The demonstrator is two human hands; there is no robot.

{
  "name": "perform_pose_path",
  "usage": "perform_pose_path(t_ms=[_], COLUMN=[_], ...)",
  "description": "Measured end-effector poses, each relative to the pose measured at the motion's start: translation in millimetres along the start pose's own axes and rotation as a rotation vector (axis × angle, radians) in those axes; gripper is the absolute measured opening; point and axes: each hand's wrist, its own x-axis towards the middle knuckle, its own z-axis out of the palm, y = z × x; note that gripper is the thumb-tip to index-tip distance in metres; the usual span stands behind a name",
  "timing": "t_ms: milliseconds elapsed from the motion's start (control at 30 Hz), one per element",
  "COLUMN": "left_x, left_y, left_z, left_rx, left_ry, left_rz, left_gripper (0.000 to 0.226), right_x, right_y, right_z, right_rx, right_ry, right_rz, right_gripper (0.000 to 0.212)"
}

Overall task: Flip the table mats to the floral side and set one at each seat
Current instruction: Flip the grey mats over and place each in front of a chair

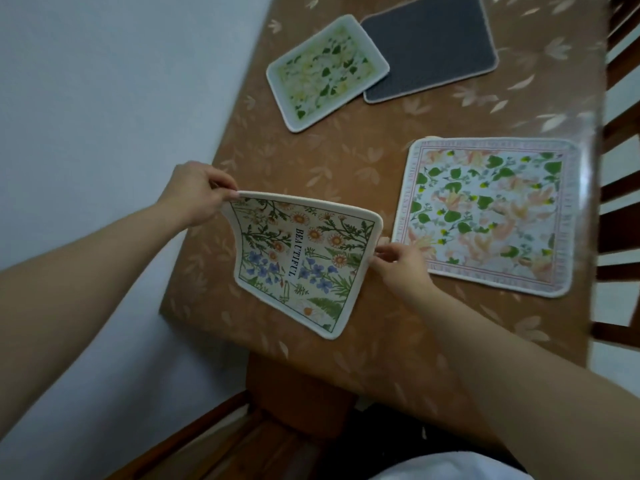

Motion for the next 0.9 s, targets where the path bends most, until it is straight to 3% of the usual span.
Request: perform_pose_path(t_ms=[200,367,500,800,900], left_x=[-15,-24,-38,-90,-110], left_y=[0,-20,-59,-163,-191], left_z=[-32,-52,-57,23,69], left_rx=[-0.133,-0.234,-0.398,-0.76,-0.875], left_ry=[0.04,0.054,0.079,0.023,-0.082], left_rz=[-0.168,-0.273,-0.407,-0.756,-0.858], left_gripper=[0.014,0.019,0.009,0.01,0.013], right_x=[4,8,18,24,26], right_y=[16,0,-42,-127,-148], right_z=[22,25,19,36,58], right_rx=[-0.1,-0.074,-0.108,-0.624,-0.783], right_ry=[-0.152,-0.062,0.012,-0.074,-0.102], right_rz=[0.068,-0.044,-0.201,-0.474,-0.521], right_gripper=[0.011,0.016,0.017,0.025,0.027])
